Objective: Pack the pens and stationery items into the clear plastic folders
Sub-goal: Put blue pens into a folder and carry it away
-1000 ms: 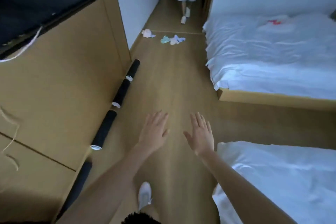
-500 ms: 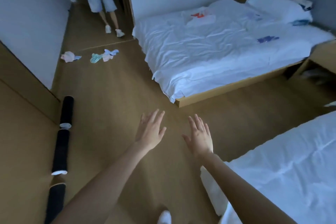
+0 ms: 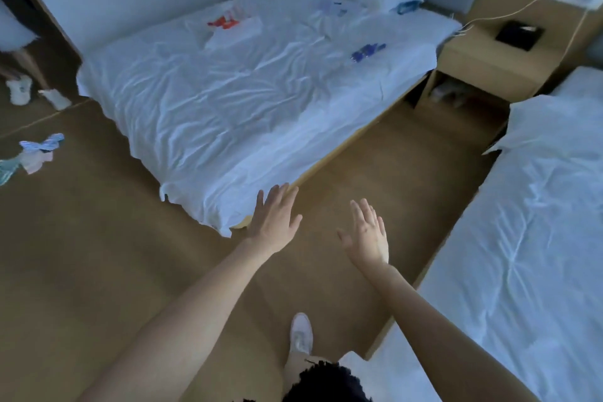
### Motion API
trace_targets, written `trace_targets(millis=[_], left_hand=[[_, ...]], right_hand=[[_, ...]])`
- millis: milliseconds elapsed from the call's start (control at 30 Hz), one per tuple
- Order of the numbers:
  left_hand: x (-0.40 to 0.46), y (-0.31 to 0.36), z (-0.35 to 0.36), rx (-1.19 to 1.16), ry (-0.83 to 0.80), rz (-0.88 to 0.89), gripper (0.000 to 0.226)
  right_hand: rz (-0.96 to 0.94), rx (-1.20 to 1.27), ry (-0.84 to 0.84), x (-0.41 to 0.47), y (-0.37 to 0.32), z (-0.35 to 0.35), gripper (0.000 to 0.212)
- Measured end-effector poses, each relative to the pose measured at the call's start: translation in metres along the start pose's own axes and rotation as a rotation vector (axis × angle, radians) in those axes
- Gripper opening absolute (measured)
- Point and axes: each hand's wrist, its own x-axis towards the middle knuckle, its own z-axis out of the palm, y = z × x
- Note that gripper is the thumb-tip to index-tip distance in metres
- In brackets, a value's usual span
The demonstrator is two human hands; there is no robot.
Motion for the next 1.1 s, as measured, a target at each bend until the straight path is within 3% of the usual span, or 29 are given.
trace_targets(millis=[233,733,1100], left_hand=[[0.168,0.000,-0.025,0.000,0.040,0.145,0.056],[0.517,-0.014,-0.013,-0.066,-0.087,0.367,0.056],[0.723,0.054,0.025,-0.231,-0.170,0.372,0.055]], right_hand=[[0.094,0.041,0.081,0.143,0.005,-0.044,0.068],[0.326,0.029,0.137,0.424,0.038,-0.090,0.069],[0.396,0.125,0.150,0.608,0.118,-0.130,0.069]])
